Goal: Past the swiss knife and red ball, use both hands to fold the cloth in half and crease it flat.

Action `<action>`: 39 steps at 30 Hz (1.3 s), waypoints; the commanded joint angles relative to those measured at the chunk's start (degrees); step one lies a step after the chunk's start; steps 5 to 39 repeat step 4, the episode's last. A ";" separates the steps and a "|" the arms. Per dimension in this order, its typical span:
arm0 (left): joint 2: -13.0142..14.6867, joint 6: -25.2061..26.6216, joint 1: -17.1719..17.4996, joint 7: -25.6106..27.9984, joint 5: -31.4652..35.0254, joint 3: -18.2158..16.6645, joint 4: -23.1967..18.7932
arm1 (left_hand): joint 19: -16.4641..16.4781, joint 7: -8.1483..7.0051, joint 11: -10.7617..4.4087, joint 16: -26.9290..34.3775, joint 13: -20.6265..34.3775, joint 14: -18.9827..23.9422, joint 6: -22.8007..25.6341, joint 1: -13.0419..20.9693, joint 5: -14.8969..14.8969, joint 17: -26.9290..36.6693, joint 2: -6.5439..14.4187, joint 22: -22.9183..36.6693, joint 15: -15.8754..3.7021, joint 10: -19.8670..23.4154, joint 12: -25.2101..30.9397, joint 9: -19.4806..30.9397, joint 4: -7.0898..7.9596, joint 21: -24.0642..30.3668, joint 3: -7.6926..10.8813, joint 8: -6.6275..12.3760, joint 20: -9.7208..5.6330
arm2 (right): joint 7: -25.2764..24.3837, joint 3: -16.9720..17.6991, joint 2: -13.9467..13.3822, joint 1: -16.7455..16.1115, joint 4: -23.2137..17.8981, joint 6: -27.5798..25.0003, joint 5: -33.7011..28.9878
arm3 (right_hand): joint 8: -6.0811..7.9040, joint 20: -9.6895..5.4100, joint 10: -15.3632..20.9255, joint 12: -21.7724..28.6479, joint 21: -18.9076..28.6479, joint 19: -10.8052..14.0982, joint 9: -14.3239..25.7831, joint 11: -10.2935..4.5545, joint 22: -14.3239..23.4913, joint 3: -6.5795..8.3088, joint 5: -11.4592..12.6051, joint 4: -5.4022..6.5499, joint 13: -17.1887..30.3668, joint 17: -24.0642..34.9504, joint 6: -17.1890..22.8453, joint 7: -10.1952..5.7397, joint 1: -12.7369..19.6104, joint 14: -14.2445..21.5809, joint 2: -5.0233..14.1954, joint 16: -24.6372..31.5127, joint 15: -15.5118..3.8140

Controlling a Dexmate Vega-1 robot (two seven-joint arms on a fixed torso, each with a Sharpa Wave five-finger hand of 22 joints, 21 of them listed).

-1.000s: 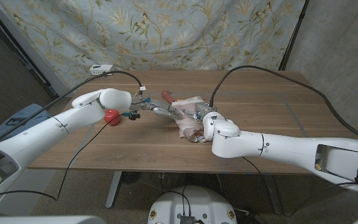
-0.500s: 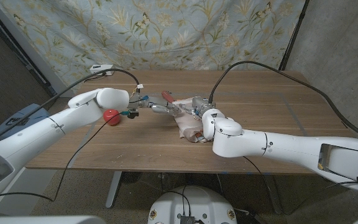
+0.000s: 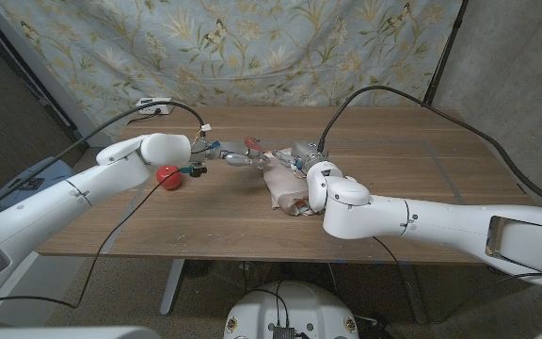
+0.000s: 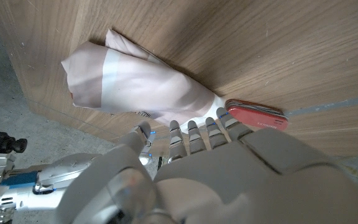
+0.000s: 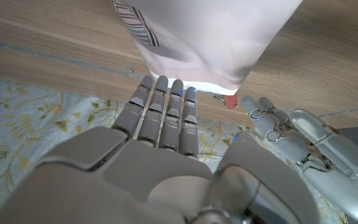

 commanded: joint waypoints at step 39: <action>0.00 2.79 1.62 5.12 -0.36 -2.16 -0.92 | 0.16 -0.10 0.06 0.05 0.20 -0.16 -0.25 0.23 -0.23 0.18 -0.01 0.24 0.35 -0.50 0.17 0.15 0.29 0.11 -0.02 0.09 0.32 | -3.89 4.35 -0.19 -2.24 2.25 3.64 1.21 | -0.06 1.15 0.14 -0.25 0.90 2.51 0.04 -0.17 0.18 0.47 0.39 0.18 -0.02 0.04 0.37 0.25 -0.53 0.72 -0.48 -0.02 -0.30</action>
